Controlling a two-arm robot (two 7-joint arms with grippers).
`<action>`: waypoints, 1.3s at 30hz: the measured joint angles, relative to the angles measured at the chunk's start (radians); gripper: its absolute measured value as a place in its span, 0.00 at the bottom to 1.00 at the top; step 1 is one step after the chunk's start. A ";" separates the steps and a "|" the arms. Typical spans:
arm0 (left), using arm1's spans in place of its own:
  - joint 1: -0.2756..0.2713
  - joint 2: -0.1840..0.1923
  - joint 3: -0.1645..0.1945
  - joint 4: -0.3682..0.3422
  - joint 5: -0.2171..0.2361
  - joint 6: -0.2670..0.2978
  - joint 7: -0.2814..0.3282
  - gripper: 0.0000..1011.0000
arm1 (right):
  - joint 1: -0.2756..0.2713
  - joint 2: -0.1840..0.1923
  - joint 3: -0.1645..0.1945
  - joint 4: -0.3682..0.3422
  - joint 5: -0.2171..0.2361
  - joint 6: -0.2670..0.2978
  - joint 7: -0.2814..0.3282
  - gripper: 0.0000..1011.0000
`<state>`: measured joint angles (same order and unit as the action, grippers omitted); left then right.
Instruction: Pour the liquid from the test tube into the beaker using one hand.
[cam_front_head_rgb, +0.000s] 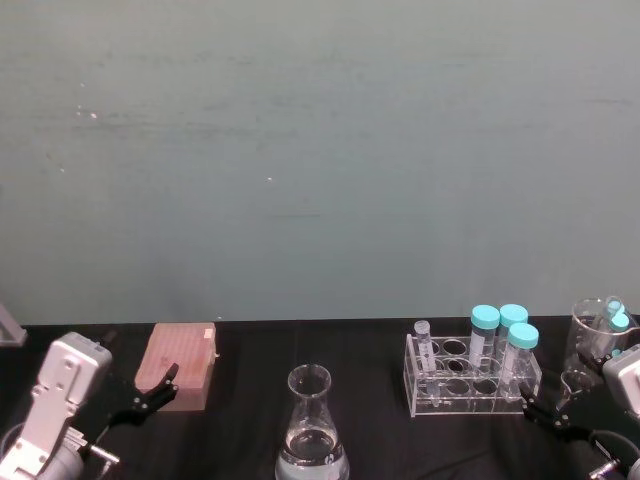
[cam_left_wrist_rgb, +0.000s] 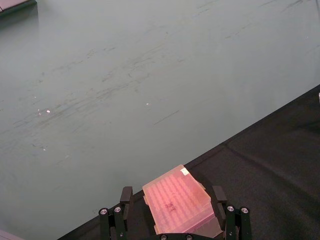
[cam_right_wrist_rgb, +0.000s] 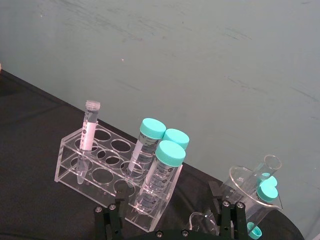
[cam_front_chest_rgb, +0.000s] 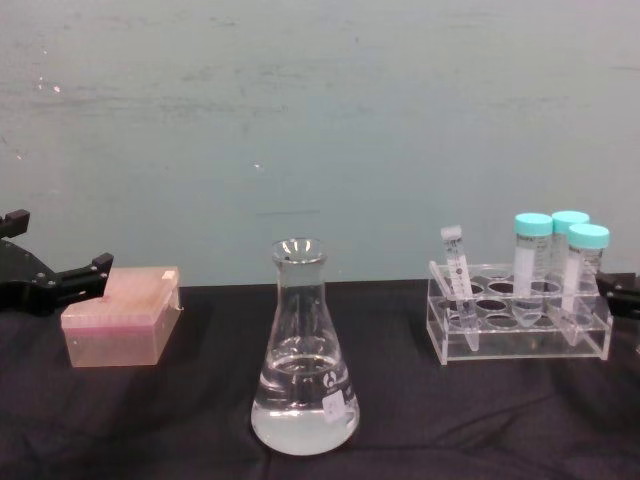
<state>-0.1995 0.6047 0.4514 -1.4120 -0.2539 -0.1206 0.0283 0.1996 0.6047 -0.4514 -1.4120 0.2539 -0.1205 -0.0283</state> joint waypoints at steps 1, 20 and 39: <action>0.000 0.000 0.000 0.000 0.000 0.000 0.000 0.99 | 0.000 0.000 0.000 0.000 0.000 0.000 0.000 0.99; 0.000 0.000 0.000 0.000 0.000 0.000 0.000 0.99 | 0.000 0.000 0.000 0.000 0.000 0.000 0.000 0.99; 0.000 0.000 0.000 0.000 0.000 0.000 0.000 0.99 | 0.000 0.000 0.000 0.000 0.000 0.000 0.000 0.99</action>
<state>-0.1995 0.6047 0.4514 -1.4120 -0.2539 -0.1205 0.0283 0.1995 0.6046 -0.4514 -1.4120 0.2539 -0.1205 -0.0283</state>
